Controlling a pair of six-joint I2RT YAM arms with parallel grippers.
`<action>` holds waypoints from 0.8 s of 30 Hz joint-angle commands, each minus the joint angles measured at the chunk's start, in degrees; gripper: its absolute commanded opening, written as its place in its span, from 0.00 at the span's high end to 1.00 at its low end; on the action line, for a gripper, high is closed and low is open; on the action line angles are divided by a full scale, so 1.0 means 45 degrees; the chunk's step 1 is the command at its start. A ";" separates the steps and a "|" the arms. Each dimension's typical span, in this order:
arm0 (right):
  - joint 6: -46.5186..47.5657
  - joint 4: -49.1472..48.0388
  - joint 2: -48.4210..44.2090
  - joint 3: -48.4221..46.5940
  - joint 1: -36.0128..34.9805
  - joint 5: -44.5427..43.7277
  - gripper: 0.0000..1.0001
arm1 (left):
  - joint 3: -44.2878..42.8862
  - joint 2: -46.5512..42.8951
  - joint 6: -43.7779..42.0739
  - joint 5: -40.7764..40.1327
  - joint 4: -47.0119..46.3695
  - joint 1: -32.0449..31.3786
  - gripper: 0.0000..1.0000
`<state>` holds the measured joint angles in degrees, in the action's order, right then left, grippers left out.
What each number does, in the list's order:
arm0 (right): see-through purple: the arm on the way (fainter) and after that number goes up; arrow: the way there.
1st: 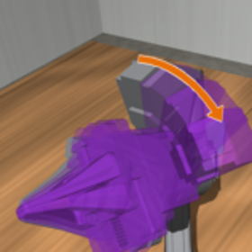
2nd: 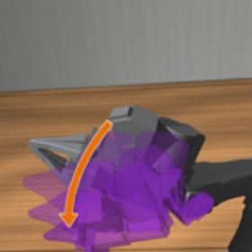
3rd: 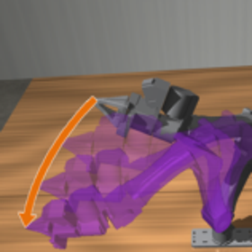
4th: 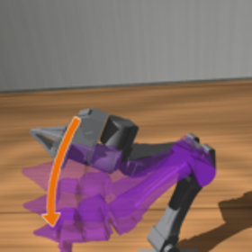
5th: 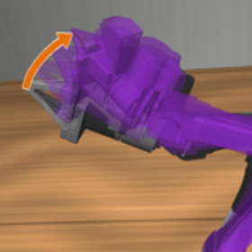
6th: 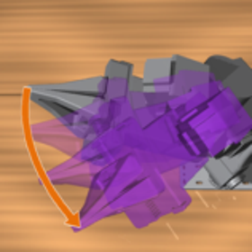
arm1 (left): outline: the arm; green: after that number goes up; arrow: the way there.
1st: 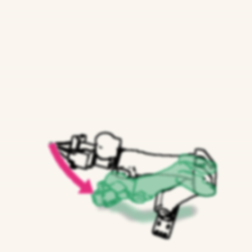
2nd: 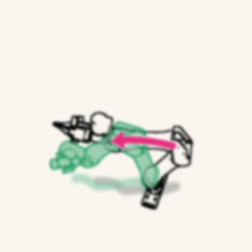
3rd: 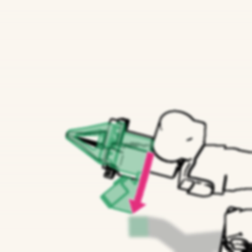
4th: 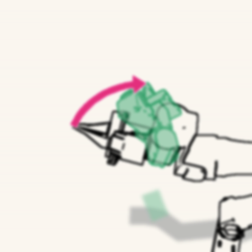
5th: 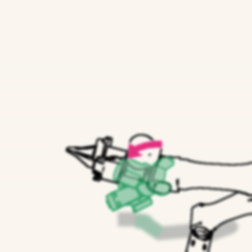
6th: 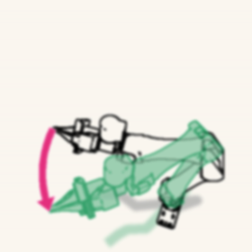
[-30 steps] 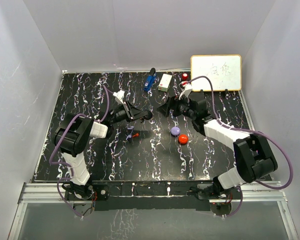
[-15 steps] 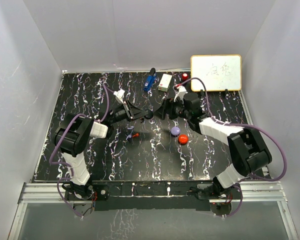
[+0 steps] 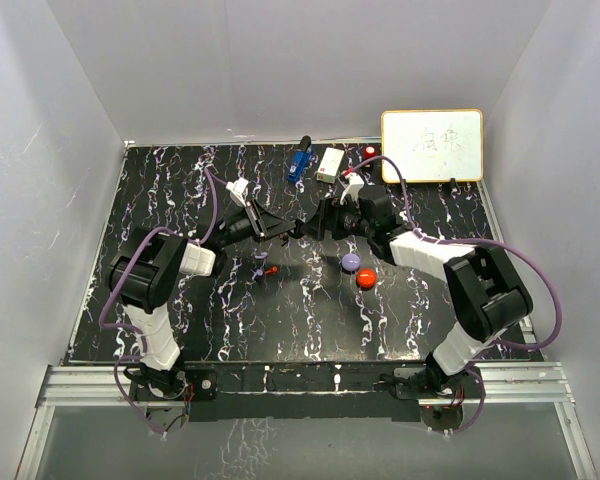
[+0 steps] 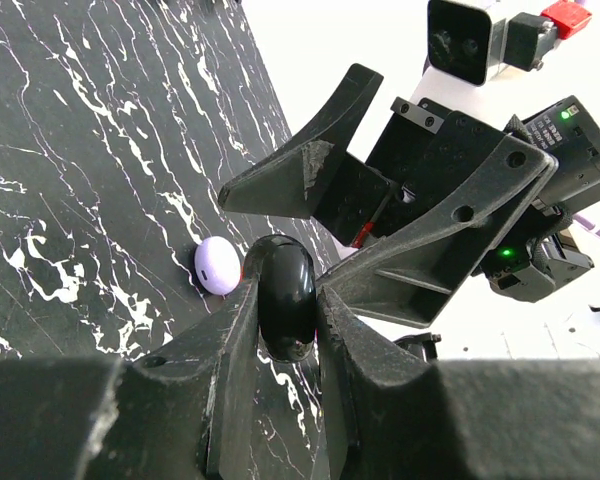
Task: Insert the wireless bluetooth earbuds into the charging case
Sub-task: Open the charging case.
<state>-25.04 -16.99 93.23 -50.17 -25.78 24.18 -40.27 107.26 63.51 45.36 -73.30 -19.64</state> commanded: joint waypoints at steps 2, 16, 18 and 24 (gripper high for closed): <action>0.0004 -0.0349 0.0459 -0.0588 -0.0047 -0.0377 0.22 | -0.0155 -0.0325 0.0473 0.0539 -0.1420 -0.0156 1.00; -0.0100 -0.0755 0.0923 -0.1046 -0.0042 -0.0357 0.22 | -0.0079 0.0354 0.1907 0.0756 -0.3098 -0.0323 1.00; -0.0090 -0.0755 0.0906 -0.1138 -0.0046 -0.0359 0.22 | 0.0009 0.0316 0.1882 0.0730 -0.3030 -0.0323 1.00; -0.0136 -0.0521 0.0921 -0.1508 -0.0051 -0.0255 0.22 | 0.0081 -0.0109 0.1041 0.0553 -0.1769 -0.0377 1.00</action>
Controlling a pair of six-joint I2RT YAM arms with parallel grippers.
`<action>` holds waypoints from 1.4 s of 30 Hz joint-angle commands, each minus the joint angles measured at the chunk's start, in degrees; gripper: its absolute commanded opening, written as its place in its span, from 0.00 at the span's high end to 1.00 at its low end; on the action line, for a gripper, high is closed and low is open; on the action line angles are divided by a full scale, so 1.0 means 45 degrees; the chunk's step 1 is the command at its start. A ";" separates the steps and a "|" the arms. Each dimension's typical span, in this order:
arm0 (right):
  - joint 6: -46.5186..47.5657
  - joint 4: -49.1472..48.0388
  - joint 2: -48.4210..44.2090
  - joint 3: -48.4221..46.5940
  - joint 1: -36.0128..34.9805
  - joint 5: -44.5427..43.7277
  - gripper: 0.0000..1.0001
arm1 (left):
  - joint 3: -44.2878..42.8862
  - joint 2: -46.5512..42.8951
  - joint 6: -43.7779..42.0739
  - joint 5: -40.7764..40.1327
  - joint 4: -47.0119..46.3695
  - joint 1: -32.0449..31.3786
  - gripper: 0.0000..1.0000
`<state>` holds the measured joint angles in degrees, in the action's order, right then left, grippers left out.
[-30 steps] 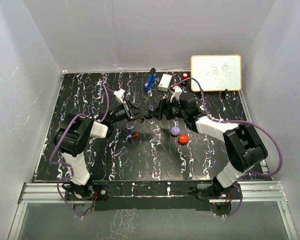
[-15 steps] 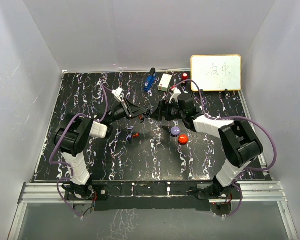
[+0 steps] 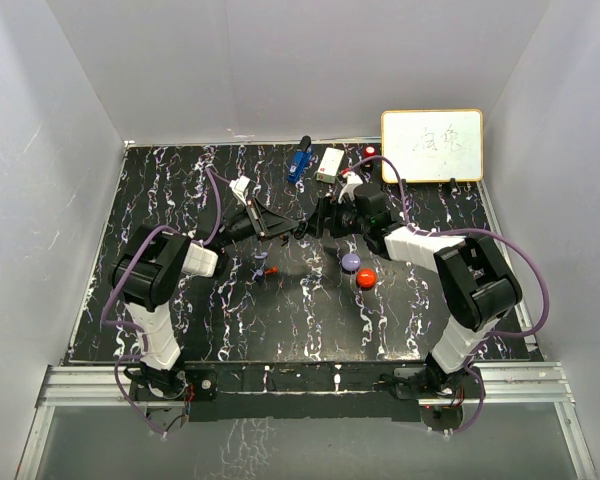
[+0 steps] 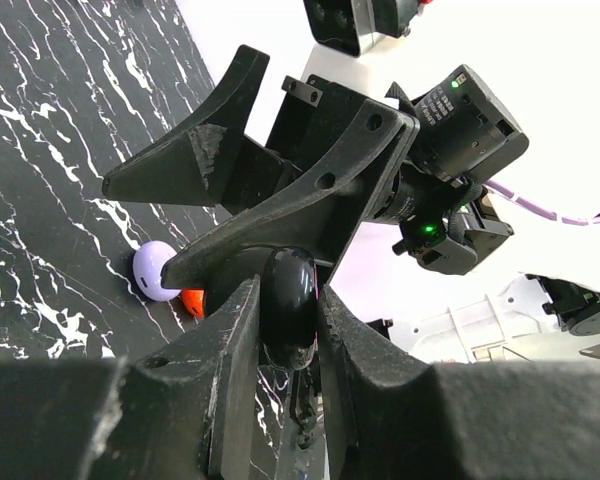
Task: Insert the wireless bluetooth earbuds into the charging case
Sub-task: Open the charging case.
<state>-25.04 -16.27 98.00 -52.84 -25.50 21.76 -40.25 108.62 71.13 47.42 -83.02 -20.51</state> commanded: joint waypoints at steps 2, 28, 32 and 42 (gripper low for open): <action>-0.0173 -0.0553 -0.0088 -0.1024 -0.0113 0.0207 0.22 | 0.0061 -0.0523 -0.0766 0.0032 0.0592 -0.0188 1.00; -0.0633 0.3170 0.0816 -0.2721 -0.1037 -0.2878 0.21 | -0.0258 -0.2777 -0.3252 -0.3580 0.5507 -0.0207 1.00; -0.0791 0.3201 0.1242 -0.3172 -0.1229 -0.2754 0.21 | -0.0164 -0.2521 -0.2752 -0.3455 0.4865 -0.0263 1.00; -0.0921 0.2933 0.1419 -0.3629 -0.1325 -0.2464 0.21 | 0.0317 -0.2094 -0.2038 -0.3280 0.3799 -0.0275 1.00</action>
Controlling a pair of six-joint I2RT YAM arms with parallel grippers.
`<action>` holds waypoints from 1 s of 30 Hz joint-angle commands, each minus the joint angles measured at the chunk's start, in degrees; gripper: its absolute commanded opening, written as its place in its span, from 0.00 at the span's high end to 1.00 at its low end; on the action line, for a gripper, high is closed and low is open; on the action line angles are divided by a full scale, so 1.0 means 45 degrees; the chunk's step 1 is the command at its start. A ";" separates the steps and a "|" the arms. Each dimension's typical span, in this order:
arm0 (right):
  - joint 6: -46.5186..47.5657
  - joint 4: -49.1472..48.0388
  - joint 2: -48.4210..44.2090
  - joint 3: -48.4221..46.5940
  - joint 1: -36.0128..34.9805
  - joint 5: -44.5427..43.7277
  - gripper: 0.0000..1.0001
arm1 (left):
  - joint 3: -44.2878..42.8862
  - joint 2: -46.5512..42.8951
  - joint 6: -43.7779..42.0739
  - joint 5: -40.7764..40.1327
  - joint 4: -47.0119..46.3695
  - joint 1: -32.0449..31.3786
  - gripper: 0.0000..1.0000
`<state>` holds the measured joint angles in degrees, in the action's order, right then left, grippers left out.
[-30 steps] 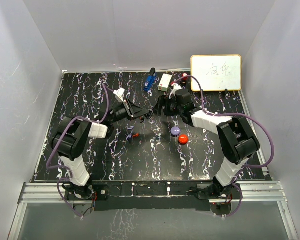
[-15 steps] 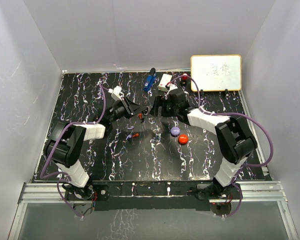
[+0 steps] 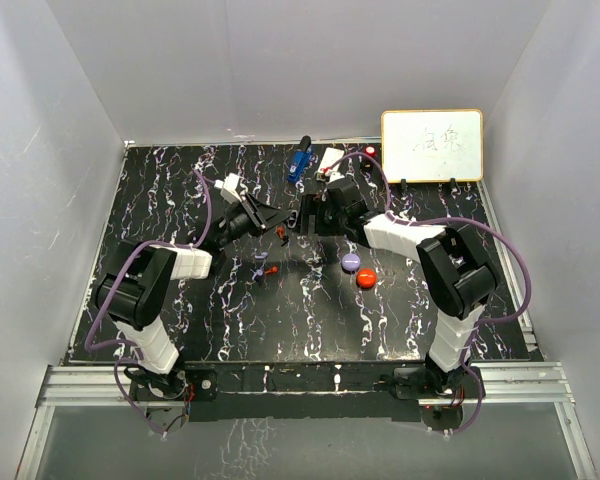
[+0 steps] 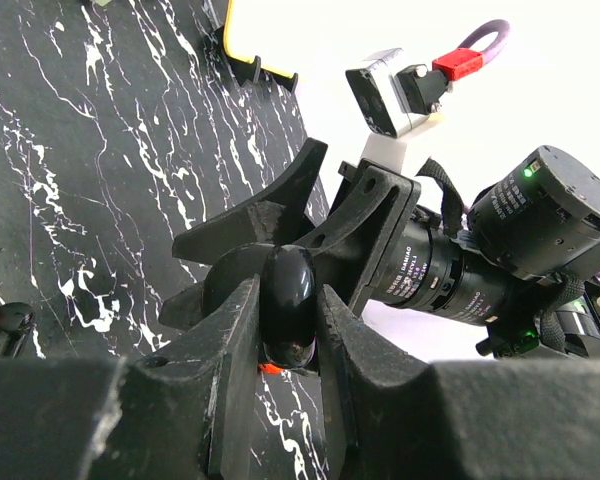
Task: Insert the wireless bluetooth earbuds into the charging case
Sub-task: Open the charging case.
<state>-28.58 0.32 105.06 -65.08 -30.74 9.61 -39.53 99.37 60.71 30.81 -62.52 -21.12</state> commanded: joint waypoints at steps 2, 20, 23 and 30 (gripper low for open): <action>-0.0134 -0.0709 -0.0100 -0.1048 -0.0145 0.0282 0.21 | 0.0220 0.0000 0.0276 0.0383 -0.0805 -0.0149 1.00; -0.0265 -0.0363 0.0394 -0.1927 -0.0354 0.0330 0.21 | 0.0070 0.0837 0.0896 0.0517 -0.2074 -0.0462 0.98; -0.0299 -0.0363 0.0460 -0.1954 -0.0348 0.0331 0.21 | 0.0035 0.0912 0.1015 0.0602 -0.2276 -0.0462 0.95; -0.0391 -0.0383 0.0677 -0.2162 -0.0356 0.0422 0.21 | 0.0114 0.1264 0.1574 0.0789 -0.3172 -0.0462 0.89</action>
<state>-29.04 4.69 107.39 -70.30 -30.55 7.84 -39.24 104.31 65.58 28.86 -71.99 -21.06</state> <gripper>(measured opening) 0.787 0.239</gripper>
